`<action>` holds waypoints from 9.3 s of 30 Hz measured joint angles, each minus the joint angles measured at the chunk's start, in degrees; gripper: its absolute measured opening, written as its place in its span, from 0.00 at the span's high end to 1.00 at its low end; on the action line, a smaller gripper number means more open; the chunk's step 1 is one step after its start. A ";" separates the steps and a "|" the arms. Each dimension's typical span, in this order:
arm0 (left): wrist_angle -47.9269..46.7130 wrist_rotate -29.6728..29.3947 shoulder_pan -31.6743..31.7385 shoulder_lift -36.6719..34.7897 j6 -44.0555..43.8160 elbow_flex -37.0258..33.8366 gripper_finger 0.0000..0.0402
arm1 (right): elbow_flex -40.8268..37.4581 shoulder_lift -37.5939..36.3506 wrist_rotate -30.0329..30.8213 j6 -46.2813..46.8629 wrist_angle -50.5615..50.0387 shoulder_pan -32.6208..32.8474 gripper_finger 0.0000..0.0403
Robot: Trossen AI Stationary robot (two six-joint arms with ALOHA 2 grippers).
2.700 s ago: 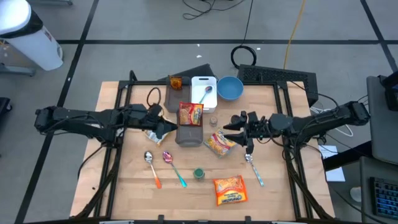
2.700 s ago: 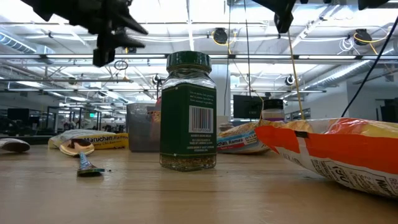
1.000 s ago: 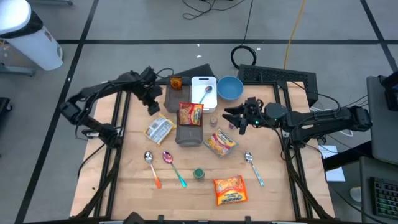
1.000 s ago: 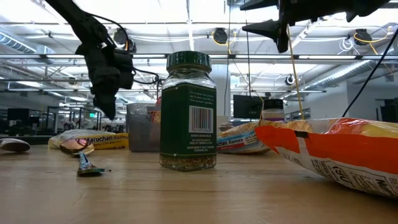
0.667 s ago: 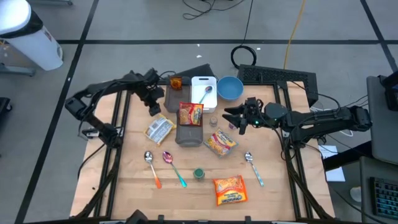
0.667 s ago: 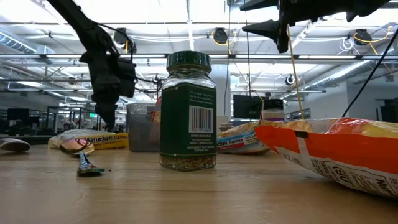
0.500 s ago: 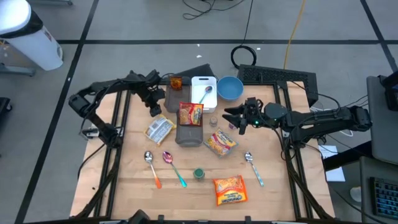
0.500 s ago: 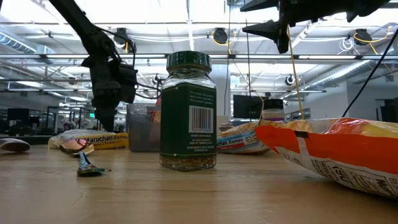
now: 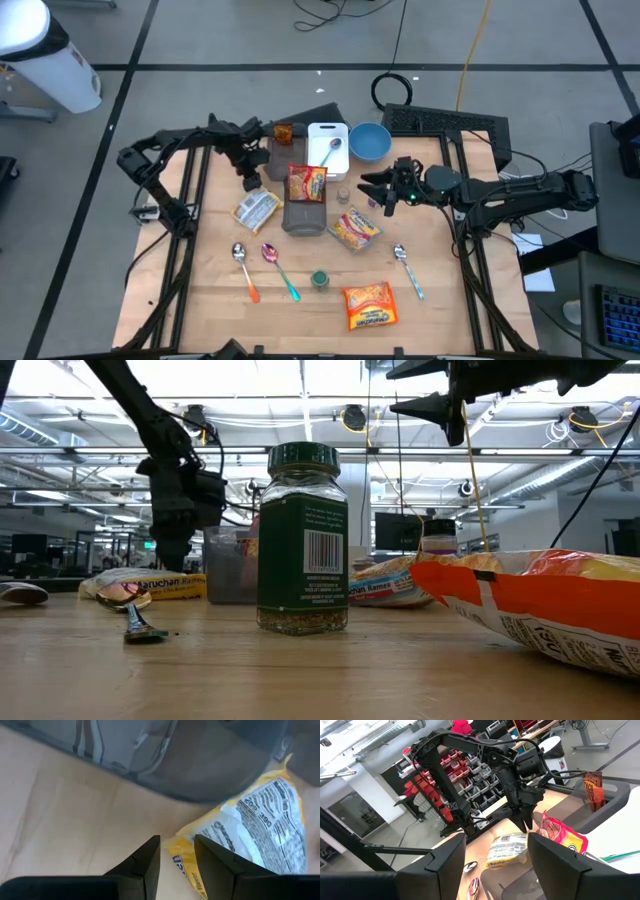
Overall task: Pick & Place Food Item
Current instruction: Put the yellow noodle pack into the bottom black bin
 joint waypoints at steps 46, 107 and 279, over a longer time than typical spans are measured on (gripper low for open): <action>-11.61 -5.68 5.11 -0.23 2.02 -0.03 0.99 | -0.01 0.01 -0.02 1.29 -0.40 0.00 0.48; -18.34 5.87 -7.31 -29.73 -16.89 38.15 1.00 | 4.98 3.59 -3.24 -8.23 6.86 -1.59 0.45; -8.20 7.02 -27.85 -9.03 -15.50 47.94 0.56 | 50.75 34.68 -45.84 -19.97 -33.29 -15.08 1.00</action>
